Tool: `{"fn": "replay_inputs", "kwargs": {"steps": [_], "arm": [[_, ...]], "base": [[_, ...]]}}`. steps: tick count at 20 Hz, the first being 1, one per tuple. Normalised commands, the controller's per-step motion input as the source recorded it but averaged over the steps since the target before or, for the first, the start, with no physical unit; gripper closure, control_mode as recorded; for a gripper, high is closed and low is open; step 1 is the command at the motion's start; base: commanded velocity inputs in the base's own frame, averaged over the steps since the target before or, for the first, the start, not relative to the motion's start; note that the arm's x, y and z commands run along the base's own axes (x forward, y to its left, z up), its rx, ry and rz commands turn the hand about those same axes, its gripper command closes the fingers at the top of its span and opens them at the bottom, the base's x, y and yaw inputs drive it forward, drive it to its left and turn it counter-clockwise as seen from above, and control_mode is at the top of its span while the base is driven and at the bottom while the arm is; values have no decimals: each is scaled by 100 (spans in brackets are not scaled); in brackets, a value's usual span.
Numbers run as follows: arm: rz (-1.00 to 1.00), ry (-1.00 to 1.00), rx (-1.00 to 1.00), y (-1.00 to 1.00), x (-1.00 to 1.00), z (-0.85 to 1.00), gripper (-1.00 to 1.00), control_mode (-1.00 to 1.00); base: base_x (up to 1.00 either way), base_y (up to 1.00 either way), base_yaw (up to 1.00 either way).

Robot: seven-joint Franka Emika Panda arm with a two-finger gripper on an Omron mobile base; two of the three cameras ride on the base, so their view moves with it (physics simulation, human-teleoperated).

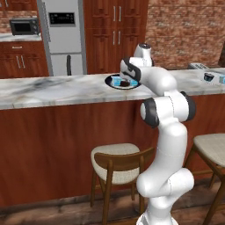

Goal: Place two yogurt containers on each plate.

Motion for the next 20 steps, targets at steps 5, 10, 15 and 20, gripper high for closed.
{"fn": "replay_inputs", "kwargs": {"steps": [5, 10, 15, 20], "arm": [[0, 0, 0, 3, -10, 48, -100, -100], [0, 0, 0, 0, -63, 59, -100, -100], [0, 0, 0, 0, -96, 47, -100, -100], [0, 0, 0, 0, -100, 10, -100, -100]], "base": [[0, 0, 0], [0, 0, 0], [0, 0, 0], [0, 0, 0]]}}
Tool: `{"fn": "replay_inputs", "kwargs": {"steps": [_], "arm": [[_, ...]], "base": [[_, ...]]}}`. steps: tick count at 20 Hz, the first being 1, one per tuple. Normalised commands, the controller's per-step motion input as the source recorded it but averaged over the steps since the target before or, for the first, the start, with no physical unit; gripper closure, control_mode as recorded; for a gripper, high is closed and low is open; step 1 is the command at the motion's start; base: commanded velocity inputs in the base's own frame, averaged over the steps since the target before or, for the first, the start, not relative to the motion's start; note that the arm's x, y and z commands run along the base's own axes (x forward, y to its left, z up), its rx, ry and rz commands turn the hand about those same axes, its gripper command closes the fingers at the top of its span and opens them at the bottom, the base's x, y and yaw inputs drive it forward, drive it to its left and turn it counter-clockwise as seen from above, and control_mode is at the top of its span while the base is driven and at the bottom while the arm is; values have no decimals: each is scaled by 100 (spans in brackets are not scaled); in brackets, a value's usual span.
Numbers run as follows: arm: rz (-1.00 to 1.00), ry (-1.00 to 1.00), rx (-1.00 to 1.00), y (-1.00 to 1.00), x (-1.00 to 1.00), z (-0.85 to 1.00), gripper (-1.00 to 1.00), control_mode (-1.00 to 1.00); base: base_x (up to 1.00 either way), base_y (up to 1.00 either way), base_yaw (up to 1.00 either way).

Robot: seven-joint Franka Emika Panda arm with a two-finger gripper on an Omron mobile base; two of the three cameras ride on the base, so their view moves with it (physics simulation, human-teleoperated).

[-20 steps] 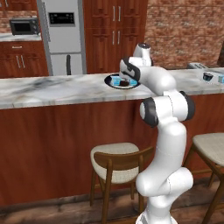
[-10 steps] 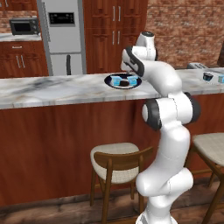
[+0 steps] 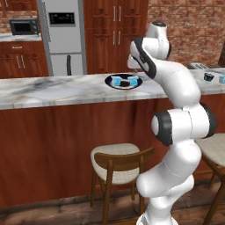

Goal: Place two yogurt containers on each plate.

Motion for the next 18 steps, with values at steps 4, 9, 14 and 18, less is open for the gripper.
{"fn": "replay_inputs", "kwargs": {"steps": [4, 9, 14, 18], "arm": [[0, 0, 0, -11, -100, 0, -100, -100], [0, -3, 0, -9, -100, 2, -100, -100], [-1, -11, 0, 0, -100, 14, -100, -100], [-2, -9, 0, 5, -100, 3, -100, -100]], "base": [[0, 0, 0], [0, 0, 0], [0, 0, 0], [0, 0, 0]]}}
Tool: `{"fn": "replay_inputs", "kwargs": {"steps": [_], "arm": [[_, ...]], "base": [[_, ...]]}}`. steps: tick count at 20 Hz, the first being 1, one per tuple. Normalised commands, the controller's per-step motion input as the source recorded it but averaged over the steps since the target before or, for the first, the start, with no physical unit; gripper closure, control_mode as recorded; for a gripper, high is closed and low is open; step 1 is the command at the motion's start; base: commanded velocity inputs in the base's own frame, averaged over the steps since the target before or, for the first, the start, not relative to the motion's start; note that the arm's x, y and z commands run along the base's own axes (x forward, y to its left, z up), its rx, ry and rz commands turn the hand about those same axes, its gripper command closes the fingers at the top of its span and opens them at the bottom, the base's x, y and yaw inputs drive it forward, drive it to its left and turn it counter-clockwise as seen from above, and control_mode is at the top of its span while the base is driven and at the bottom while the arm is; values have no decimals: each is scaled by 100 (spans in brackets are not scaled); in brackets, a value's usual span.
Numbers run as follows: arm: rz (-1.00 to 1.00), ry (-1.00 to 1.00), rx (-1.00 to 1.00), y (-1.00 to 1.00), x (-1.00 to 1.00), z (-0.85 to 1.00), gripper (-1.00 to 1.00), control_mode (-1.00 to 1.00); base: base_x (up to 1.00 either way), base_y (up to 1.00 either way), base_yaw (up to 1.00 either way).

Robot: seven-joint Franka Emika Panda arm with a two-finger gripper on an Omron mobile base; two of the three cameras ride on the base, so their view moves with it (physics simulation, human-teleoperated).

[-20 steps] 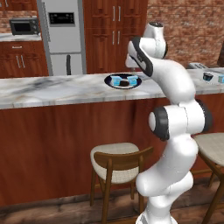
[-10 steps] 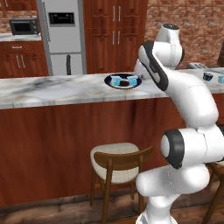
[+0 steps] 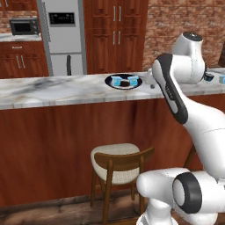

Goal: Place two yogurt containers on each plate.

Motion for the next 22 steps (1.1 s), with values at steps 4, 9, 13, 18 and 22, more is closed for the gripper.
{"fn": "replay_inputs", "kwargs": {"steps": [4, 9, 13, 18, 22], "arm": [[0, -8, -2, 17, -92, 0, -100, -100], [-4, -1, -2, 19, -75, 0, -100, -100], [-3, -1, -3, 36, -25, 1, -100, -100], [-1, 0, 0, 5, -2, 0, -100, -100], [0, 0, 0, 0, -17, 0, -100, -100]], "base": [[0, 0, 0], [0, 0, 0], [0, 0, 0], [0, 0, 0], [0, 0, 0]]}}
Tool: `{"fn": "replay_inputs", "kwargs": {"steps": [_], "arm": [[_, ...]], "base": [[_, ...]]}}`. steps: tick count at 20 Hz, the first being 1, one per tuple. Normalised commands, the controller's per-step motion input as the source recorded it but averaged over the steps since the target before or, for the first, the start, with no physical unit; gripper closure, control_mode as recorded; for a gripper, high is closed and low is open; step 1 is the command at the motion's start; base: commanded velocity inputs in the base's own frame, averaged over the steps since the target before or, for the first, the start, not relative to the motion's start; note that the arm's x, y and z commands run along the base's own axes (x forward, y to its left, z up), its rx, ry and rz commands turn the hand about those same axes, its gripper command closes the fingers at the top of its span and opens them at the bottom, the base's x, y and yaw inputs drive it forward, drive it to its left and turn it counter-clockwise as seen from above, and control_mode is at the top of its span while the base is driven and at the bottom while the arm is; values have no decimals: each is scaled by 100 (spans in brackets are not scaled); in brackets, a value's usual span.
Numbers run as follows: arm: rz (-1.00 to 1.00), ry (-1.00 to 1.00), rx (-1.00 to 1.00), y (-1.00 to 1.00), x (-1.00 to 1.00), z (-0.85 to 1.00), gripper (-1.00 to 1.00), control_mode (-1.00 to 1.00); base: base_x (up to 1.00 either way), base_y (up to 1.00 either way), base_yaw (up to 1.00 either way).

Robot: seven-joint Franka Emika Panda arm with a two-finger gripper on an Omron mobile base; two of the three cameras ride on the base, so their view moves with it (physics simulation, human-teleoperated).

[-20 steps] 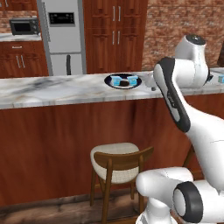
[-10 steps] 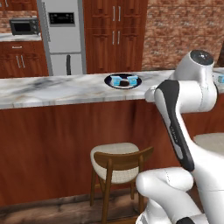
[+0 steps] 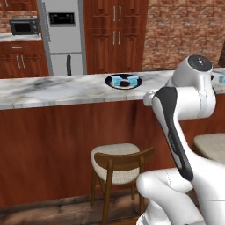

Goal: Place two yogurt containers on each plate.

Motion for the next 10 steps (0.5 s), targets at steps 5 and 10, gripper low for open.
{"fn": "replay_inputs", "kwargs": {"steps": [5, 10], "arm": [[0, 0, 0, -2, -1, 0, -100, -100], [-1, 0, 0, -15, -39, 5, -100, -100]], "base": [[0, 0, 0], [0, 0, 0]]}}
